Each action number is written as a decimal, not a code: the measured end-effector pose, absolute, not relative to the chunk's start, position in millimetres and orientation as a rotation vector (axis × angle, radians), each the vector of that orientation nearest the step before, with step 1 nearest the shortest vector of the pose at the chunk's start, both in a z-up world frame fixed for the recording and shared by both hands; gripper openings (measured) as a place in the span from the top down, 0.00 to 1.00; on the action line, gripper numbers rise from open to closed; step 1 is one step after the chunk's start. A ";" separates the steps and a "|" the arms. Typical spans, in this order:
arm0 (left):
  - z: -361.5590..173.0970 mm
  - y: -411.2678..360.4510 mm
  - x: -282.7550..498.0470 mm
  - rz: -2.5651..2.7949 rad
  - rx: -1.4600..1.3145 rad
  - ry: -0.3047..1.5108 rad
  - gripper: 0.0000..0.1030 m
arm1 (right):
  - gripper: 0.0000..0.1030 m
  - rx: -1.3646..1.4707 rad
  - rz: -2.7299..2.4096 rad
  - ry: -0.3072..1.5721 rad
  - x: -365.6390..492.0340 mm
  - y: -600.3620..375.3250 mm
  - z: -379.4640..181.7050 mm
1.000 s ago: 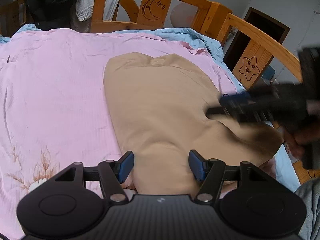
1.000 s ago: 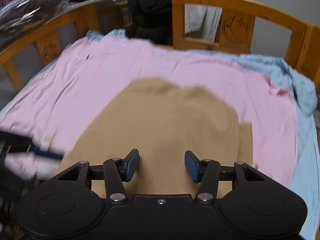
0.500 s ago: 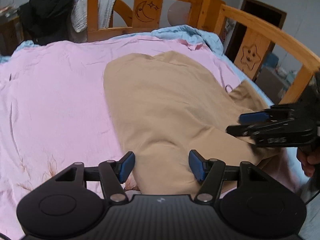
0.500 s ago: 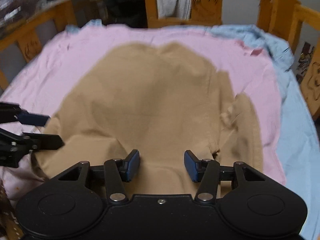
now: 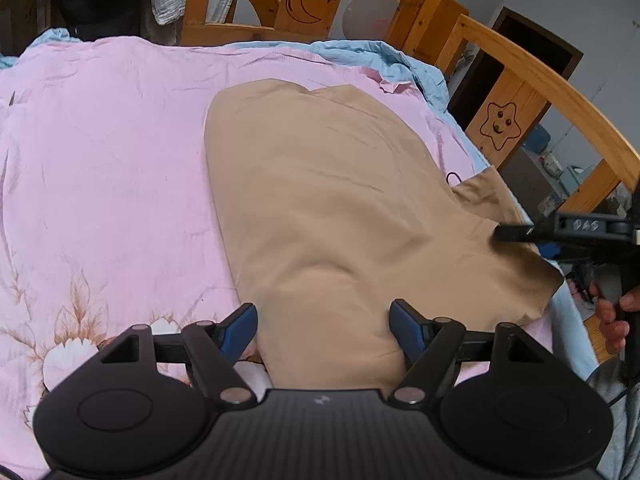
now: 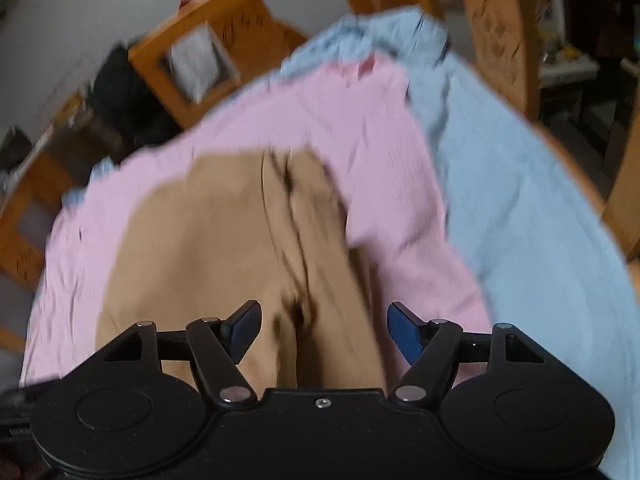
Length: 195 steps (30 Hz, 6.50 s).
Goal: Fold large clothes
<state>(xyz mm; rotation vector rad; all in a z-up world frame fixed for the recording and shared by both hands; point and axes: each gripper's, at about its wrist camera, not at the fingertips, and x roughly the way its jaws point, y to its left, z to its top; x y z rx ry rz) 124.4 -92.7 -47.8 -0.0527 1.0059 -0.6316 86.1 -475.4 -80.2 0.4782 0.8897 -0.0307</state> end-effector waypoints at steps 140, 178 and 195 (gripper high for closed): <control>-51.7 -103.4 203.3 -0.650 -0.147 1.136 0.50 | 0.85 0.486 0.132 0.589 104.3 -437.7 -58.3; -52.3 13.4 364.7 -0.435 -0.059 0.997 0.47 | 0.86 0.468 0.323 0.551 325.4 -299.7 -53.1; -55.4 16.0 347.1 -0.409 0.008 0.937 0.22 | 0.69 0.427 0.267 0.620 331.6 -327.3 -69.6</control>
